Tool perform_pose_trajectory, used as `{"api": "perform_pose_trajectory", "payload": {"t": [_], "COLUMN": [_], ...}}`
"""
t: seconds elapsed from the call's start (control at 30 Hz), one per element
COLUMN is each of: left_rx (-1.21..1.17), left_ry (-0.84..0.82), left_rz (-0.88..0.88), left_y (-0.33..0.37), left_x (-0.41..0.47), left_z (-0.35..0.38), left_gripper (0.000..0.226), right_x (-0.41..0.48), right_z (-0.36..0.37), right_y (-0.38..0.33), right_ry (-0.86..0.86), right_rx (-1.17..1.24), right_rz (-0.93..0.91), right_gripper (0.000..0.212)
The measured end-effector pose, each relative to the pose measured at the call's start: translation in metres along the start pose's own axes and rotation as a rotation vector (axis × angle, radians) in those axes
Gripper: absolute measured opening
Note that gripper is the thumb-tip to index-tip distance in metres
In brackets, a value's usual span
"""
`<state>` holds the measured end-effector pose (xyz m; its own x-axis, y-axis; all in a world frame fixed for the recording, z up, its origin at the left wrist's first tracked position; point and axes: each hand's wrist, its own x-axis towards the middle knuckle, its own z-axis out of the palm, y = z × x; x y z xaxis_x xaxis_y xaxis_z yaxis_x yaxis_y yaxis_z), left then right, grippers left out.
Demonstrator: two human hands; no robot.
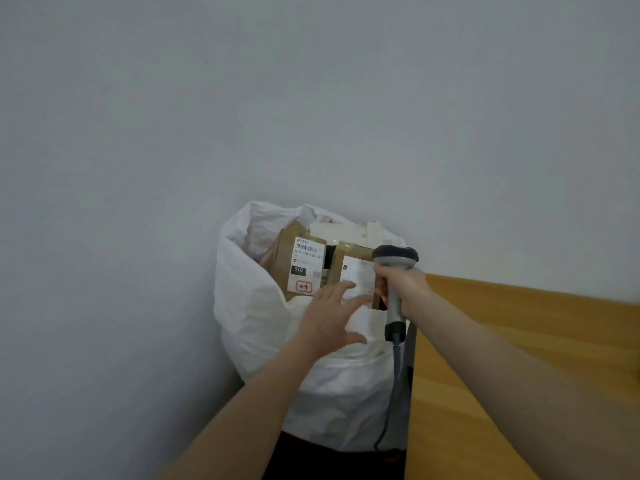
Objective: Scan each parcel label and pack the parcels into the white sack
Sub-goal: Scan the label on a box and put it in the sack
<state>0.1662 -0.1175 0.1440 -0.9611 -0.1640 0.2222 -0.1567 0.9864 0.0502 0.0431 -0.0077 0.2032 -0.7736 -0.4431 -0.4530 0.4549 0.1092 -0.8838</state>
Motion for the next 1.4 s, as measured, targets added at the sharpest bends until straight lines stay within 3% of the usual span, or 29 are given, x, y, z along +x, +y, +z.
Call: {"api": "perform_pose_trajectory", "payload": {"t": [0.07,0.13,0.23,0.33,0.37,0.5,0.57,0.73,0.87,1.13,1.23,1.33,1.4], "left_rx": [0.177,0.289,0.254,0.085,-0.010,-0.147,-0.177,-0.051,-0.013,0.336,0.420,0.334,0.109], "left_ry": [-0.173,-0.212,-0.061,0.216,0.230,-0.198,-0.254,-0.244,-0.248,-0.522,-0.576,-0.457,-0.333], "left_rz": [0.071,0.056,0.024,-0.153,-0.220,-0.342,-0.356,-0.252,-0.097,0.253,0.281,0.326,0.285], "left_y": [0.011,0.010,0.008,0.001,-0.005,-0.019,-0.016,0.010,0.026,0.017,-0.004,-0.023,-0.031], "left_x": [0.009,0.015,0.033,0.064,0.075,0.105,0.121,0.176,0.220,0.289,0.303,0.320,0.333], "left_z": [0.018,0.027,0.018,-0.023,-0.038,-0.076,-0.077,-0.057,-0.028,0.040,0.050,0.046,0.040], "left_gripper": [0.083,0.068,0.032,0.036,0.040,0.049,0.040,0.022,0.029,0.046,0.035,0.021,0.017], "right_x": [0.006,0.011,0.022,0.032,0.035,0.049,0.058,0.086,0.110,0.145,0.158,0.172,0.181], "right_z": [-0.020,-0.033,-0.054,-0.070,-0.073,-0.076,-0.078,-0.094,-0.107,-0.109,-0.101,-0.084,-0.071], "right_y": [0.002,0.002,-0.002,-0.010,-0.014,-0.027,-0.031,-0.035,-0.031,-0.020,-0.020,-0.024,-0.029], "right_ry": [0.046,0.069,0.097,0.108,0.113,0.082,0.075,0.090,0.120,0.159,0.189,0.237,0.262], "right_rx": [0.033,0.049,0.047,0.063,0.070,0.093,0.101,0.098,0.124,0.223,0.246,0.234,0.240], "right_rz": [0.004,0.011,0.019,0.030,0.029,0.025,0.033,0.033,0.063,0.152,0.145,0.126,0.092], "right_gripper": [0.018,0.020,0.021,0.021,0.021,0.024,0.025,0.024,0.020,0.025,0.032,0.040,0.045]}}
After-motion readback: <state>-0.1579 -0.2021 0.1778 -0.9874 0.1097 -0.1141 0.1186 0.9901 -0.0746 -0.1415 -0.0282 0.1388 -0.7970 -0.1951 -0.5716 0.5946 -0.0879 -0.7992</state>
